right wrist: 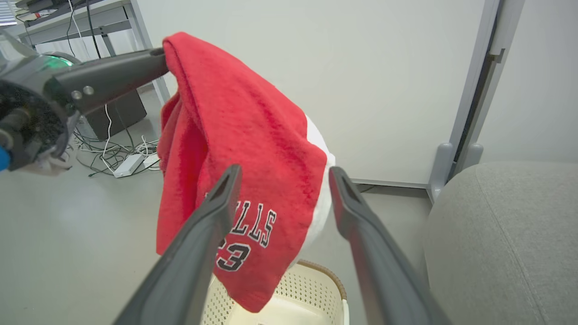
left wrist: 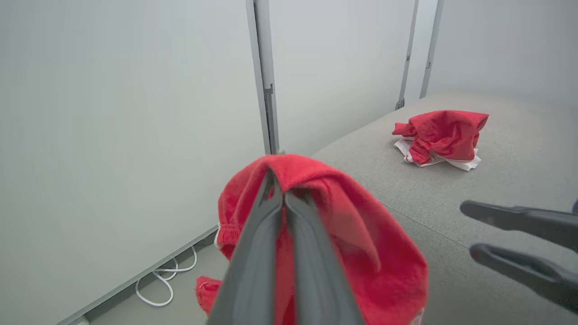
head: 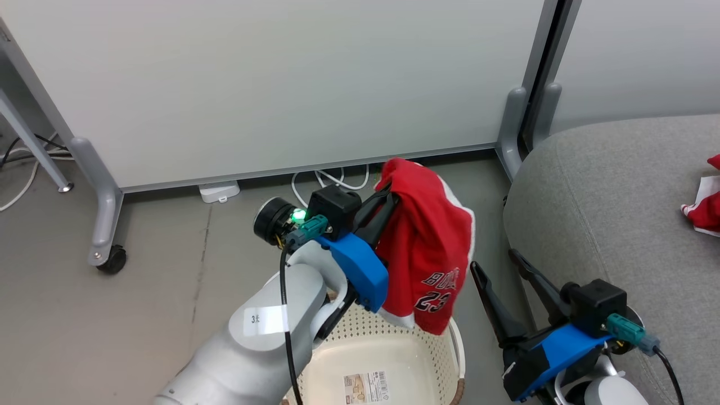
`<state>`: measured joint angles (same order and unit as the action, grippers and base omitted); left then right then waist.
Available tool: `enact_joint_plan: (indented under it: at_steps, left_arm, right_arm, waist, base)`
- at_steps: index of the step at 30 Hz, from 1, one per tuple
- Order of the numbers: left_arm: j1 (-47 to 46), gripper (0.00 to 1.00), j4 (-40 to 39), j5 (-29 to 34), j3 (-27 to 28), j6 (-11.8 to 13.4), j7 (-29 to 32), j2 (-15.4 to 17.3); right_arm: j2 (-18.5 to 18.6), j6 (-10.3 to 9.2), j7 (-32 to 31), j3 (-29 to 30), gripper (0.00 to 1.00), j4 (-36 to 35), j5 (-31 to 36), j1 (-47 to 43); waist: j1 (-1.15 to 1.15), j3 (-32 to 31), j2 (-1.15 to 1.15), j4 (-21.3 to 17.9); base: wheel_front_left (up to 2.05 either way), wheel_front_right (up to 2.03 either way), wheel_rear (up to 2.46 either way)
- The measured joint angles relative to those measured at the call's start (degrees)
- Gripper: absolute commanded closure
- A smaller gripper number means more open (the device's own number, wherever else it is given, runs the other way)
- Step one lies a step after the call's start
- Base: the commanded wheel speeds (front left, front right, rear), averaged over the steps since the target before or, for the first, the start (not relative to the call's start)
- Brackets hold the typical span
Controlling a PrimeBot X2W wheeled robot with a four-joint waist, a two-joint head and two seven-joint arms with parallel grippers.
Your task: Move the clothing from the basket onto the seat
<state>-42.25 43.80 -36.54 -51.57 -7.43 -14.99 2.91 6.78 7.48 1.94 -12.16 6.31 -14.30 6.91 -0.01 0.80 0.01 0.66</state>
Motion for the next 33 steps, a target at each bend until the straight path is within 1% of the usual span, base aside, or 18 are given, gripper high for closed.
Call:
enact_joint_plan:
  at_steps: [10,12,17,27,33]
  left_arm:
    - [-4.3,1.0,-2.7,-7.0,-5.2,0.1,1.3,0.0]
    - [-4.7,1.0,-2.7,-8.0,-6.3,0.4,1.6,0.0]
    - [-5.2,1.0,-2.3,-10.0,-8.5,1.3,1.7,0.0]
    - [-6.0,1.0,-0.5,-12.7,-11.5,1.9,1.2,0.0]
    - [-6.4,1.0,0.0,-14.0,-12.9,2.4,0.8,0.0]
  right_arm:
    - [-0.1,0.0,-0.4,-0.3,0.0,-0.5,-0.4,-0.7]
    - [-0.1,0.0,-0.4,-0.4,0.0,-0.6,-0.4,-0.7]
    - [-0.1,0.0,-0.4,-0.5,0.0,-1.0,-0.4,-1.2]
    - [-0.3,0.0,-0.7,-0.8,0.0,-1.1,-0.6,-1.2]
    - [-0.4,0.0,-1.5,-3.1,0.0,-0.4,-0.7,0.7]
  waist:
    - [0.01,-1.7,0.0,-0.3]
    - [0.01,-1.8,0.0,-0.6]
    - [0.01,-1.9,0.0,-1.2]
    - [0.01,-1.6,0.0,-1.8]
    - [0.01,-1.3,0.0,-2.2]
  base:
    - [0.0,0.0,0.0]
    - [0.0,0.0,0.0]
    - [0.0,0.0,0.0]
    - [0.0,0.0,0.0]
    - [0.0,0.0,0.0]
